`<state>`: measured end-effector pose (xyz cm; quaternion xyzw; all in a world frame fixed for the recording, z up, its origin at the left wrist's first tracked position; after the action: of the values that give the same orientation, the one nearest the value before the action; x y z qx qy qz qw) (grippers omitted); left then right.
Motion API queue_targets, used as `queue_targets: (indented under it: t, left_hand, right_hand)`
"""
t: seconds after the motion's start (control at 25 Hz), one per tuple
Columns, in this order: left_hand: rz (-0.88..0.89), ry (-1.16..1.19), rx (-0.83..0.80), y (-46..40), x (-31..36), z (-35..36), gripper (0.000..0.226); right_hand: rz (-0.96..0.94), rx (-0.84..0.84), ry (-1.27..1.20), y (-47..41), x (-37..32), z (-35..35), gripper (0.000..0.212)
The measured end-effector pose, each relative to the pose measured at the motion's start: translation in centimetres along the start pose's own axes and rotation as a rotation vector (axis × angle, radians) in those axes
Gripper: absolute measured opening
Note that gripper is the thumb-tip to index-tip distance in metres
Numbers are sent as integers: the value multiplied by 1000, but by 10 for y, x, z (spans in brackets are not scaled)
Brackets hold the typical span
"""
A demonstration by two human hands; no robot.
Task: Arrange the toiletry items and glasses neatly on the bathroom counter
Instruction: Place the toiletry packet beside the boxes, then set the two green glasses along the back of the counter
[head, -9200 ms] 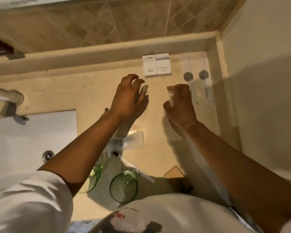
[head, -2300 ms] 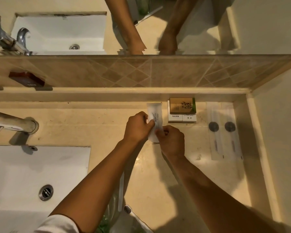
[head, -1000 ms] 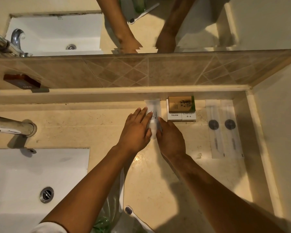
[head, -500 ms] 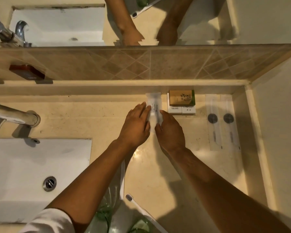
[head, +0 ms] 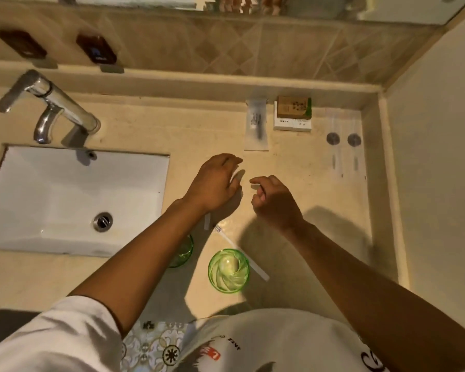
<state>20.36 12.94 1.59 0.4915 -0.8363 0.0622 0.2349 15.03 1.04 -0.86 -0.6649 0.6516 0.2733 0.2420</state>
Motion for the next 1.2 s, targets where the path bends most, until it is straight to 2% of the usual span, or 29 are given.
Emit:
queue_targets:
  t: [0.12, 0.24, 0.52, 0.68, 0.84, 0.96, 1.12, 1.2]
  left_hand:
    - [-28, 38, 45, 33, 5, -15, 41]
    - [-94, 61, 117, 70, 2, -31, 36]
    - [-326, 1, 272, 190, -17, -48, 32]
    - [-392, -22, 350, 249, -3, -45, 29]
    - [-427, 155, 235, 261, 10, 1, 29]
    - [-500, 318, 48, 248, 5, 46, 47]
    - [-310, 453, -104, 213, 14, 75, 53]
    - [-239, 510, -125, 202, 12, 77, 69]
  right_hand:
    - [123, -86, -140, 32, 1, 4, 33]
    - [149, -118, -116, 56, -7, 6, 27]
    - [18, -163, -260, 89, -61, 17, 22]
    - [-46, -101, -282, 97, -67, 6, 22]
    - [196, -17, -492, 124, -23, 6, 34]
    - [273, -116, -386, 149, 0, 20, 49]
    - [252, -235, -301, 165, 5, 44, 63]
    - [252, -255, -305, 171, 3, 51, 71]
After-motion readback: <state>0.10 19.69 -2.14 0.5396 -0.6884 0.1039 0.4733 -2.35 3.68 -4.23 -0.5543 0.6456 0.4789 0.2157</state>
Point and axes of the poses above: each hand's wrist, its own y-axis away from the middle knuckle, its own z-axis out of the palm, x = y × z, the point moved 10 cm from there along -y, towards the middle knuckle, and after that the axes turned 3 degrees about -y, right-handed, at the moved point
